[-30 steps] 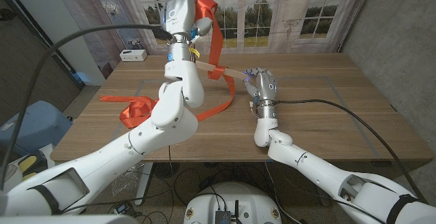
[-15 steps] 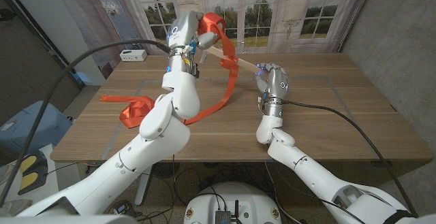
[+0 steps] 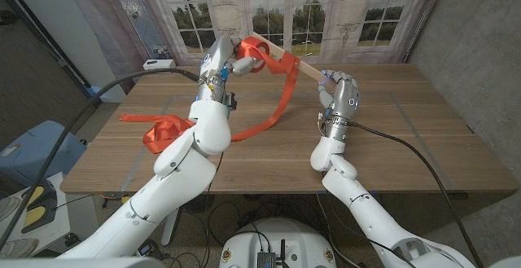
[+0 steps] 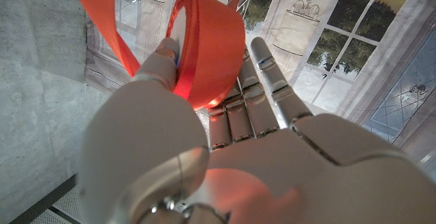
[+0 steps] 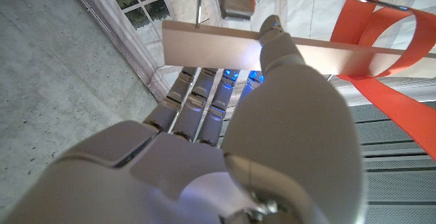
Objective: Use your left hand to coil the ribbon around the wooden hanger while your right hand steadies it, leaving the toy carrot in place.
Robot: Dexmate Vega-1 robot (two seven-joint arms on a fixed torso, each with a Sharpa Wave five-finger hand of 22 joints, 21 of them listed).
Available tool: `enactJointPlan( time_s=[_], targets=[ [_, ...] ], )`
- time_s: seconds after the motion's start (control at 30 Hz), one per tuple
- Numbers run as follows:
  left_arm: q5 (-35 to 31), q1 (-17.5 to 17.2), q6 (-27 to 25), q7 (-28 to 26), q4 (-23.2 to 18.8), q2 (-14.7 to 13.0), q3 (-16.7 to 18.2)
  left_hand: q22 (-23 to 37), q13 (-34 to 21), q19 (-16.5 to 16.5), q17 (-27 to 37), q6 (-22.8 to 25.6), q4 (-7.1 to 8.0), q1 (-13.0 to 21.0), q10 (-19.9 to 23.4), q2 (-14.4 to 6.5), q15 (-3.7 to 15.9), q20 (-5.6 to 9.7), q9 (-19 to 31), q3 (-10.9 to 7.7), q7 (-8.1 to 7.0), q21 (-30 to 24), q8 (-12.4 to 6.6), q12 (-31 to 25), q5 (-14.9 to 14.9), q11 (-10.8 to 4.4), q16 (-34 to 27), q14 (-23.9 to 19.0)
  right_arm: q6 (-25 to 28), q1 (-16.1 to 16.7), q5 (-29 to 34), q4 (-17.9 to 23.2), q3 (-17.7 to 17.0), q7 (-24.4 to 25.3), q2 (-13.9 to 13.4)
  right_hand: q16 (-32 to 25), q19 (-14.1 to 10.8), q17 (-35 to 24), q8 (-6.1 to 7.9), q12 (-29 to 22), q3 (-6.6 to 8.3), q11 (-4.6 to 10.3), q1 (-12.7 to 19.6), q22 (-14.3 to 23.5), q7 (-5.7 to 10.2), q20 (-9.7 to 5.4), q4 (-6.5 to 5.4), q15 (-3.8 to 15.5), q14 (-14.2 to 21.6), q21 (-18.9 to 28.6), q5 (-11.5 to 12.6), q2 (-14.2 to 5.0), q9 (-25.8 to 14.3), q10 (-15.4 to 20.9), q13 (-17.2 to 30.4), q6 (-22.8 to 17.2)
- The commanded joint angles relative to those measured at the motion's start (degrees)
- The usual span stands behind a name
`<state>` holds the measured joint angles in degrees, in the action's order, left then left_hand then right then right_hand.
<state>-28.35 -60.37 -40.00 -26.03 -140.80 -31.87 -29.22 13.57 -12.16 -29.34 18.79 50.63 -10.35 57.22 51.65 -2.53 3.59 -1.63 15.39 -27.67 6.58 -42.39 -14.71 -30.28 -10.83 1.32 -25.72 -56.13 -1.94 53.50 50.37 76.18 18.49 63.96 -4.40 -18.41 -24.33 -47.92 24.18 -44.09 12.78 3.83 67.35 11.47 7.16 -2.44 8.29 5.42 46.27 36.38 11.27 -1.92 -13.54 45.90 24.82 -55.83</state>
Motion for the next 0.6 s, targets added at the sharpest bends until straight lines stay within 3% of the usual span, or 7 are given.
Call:
enactJointPlan(
  time_s=[0.03,0.6],
  targets=[
    [2.90,-4.31,-0.15,-3.87,1.33,0.33,0.90,0.09,-10.05,0.20,0.11,5.46,1.20,6.26,8.96,-6.78,7.55,0.14,0.17,-1.86,-3.30,-0.43,-0.47,-0.27,-0.24,-8.49,-0.34,-5.12,-8.71,2.06,5.69,-1.17,-10.55,0.04,7.02,0.21,0.11,-0.16,0.40,-0.17,0.09,2.69,5.71,-0.02,-0.65,0.08,-0.35,7.68,0.74,0.43,0.18,-6.44,-1.63,3.11,0.12,-1.37],
    [9.75,-9.52,-0.16,-9.89,3.89,2.71,5.40,-0.07,-10.11,0.52,0.33,5.54,1.11,6.36,9.13,-6.73,7.45,0.08,0.30,-1.92,-3.22,-1.06,-0.34,-0.16,-0.24,-8.60,-0.30,-5.10,-23.51,1.80,13.55,-3.05,-23.91,0.04,16.59,0.52,0.23,-0.34,0.50,-0.19,0.06,2.44,5.79,-0.08,-0.91,0.08,-0.28,7.65,0.95,0.99,0.20,-6.47,-1.40,3.14,0.11,-1.73]
  ],
)
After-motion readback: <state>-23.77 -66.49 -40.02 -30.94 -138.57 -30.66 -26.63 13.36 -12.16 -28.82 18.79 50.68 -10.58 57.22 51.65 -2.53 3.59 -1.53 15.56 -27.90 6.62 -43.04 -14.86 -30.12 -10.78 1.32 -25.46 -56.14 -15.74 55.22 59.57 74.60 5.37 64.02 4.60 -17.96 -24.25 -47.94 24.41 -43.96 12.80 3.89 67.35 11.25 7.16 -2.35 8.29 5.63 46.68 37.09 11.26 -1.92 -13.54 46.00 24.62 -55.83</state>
